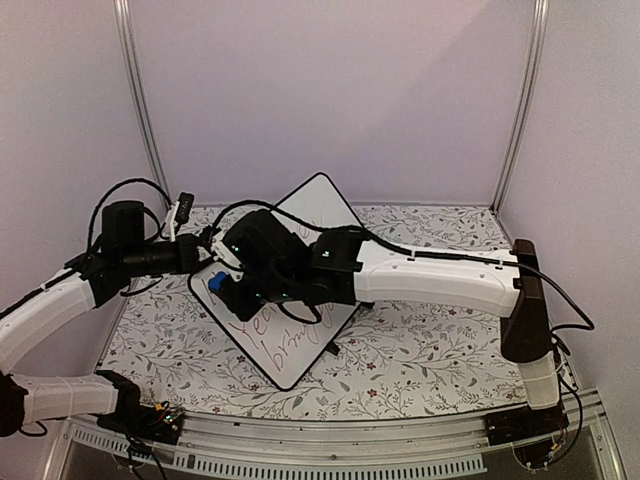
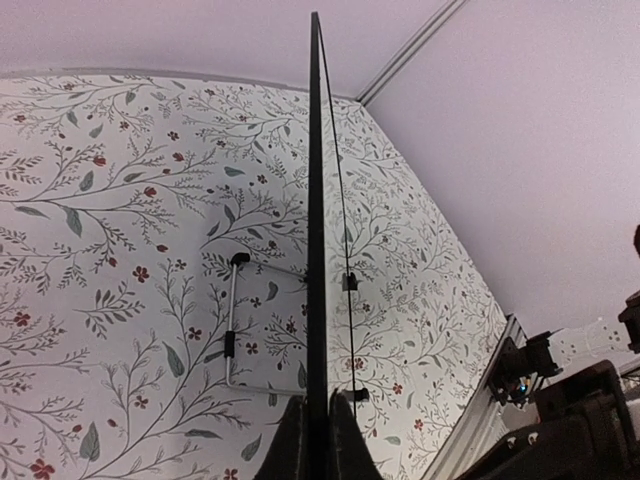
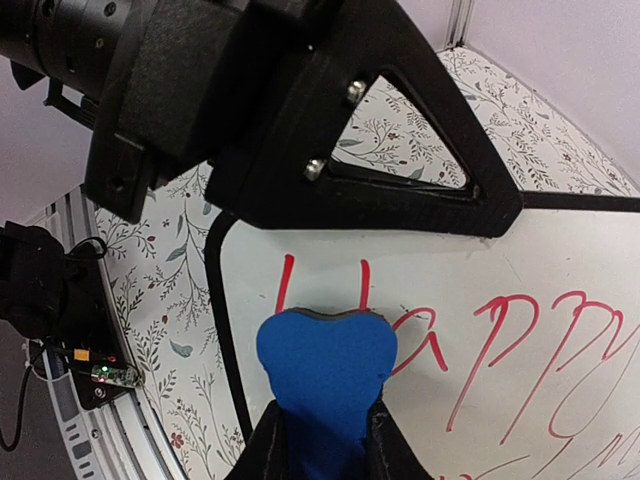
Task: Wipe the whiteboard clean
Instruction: Erase the whiteboard at the center of the board.
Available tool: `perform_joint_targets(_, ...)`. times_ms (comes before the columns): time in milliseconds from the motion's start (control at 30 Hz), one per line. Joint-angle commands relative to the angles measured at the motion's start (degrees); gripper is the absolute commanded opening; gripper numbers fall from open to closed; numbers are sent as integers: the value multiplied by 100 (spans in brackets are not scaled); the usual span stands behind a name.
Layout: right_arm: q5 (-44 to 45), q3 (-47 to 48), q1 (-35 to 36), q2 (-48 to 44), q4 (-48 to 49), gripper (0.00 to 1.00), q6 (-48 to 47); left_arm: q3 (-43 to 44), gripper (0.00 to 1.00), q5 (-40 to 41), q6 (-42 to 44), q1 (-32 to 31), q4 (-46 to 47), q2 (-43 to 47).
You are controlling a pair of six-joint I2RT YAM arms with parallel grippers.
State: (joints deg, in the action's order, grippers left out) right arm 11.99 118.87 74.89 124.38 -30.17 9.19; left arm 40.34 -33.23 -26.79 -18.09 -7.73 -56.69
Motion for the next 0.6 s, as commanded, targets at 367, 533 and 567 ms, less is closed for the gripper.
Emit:
perform_joint_targets(367, 317, 170, 143, -88, 389, 14, -226, -107, 0, 161, -22, -415, 387, 274)
perform_joint_targets(533, 340, 167, 155, -34, 481, 14, -316, -149, 0, 115, -58, -407, 487, 350)
perform_joint_targets(567, 341, 170, 154, -16, 493, 14, -325, -149, 0, 120, -54, -409, 483, 355)
